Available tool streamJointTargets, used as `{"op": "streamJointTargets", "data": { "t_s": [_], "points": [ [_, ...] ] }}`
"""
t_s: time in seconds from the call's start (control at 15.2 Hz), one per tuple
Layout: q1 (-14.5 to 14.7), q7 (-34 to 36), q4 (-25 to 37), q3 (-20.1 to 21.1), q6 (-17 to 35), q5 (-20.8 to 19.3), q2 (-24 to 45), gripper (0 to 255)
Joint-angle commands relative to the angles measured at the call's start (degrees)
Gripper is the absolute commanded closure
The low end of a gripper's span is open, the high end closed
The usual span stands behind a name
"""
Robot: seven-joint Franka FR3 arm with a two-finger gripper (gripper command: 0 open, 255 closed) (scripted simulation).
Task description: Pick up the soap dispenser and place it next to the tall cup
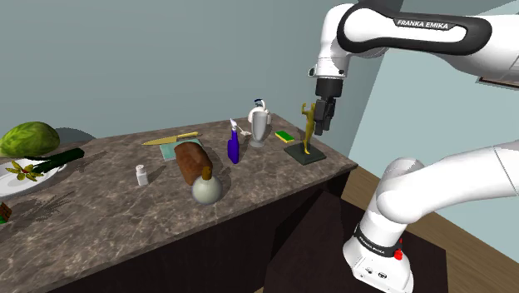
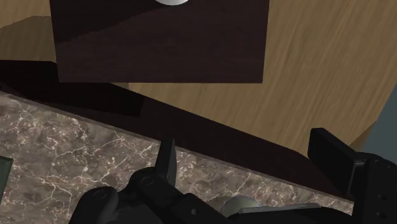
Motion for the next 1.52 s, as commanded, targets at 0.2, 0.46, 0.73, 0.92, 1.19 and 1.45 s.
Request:
{"op": "streamJointTargets", "data": {
  "t_s": [0.2,0.46,0.73,0.92,1.19,1.45],
  "points": [
    [0.62,2.06,-0.45,2.29,5.53,1.50,4.32,0],
    [1.36,4.71,0.13,5.18,12.64,3.03,10.99,0],
    [1.91,7.40,2.03,7.85,19.22,3.88,18.47,0],
    [2.18,9.51,4.30,9.69,23.68,4.00,24.47,0],
    [2.51,12.57,8.40,11.80,28.84,3.33,32.83,0],
    [2.88,15.93,13.71,13.46,32.94,1.70,41.47,0]
  ]
}}
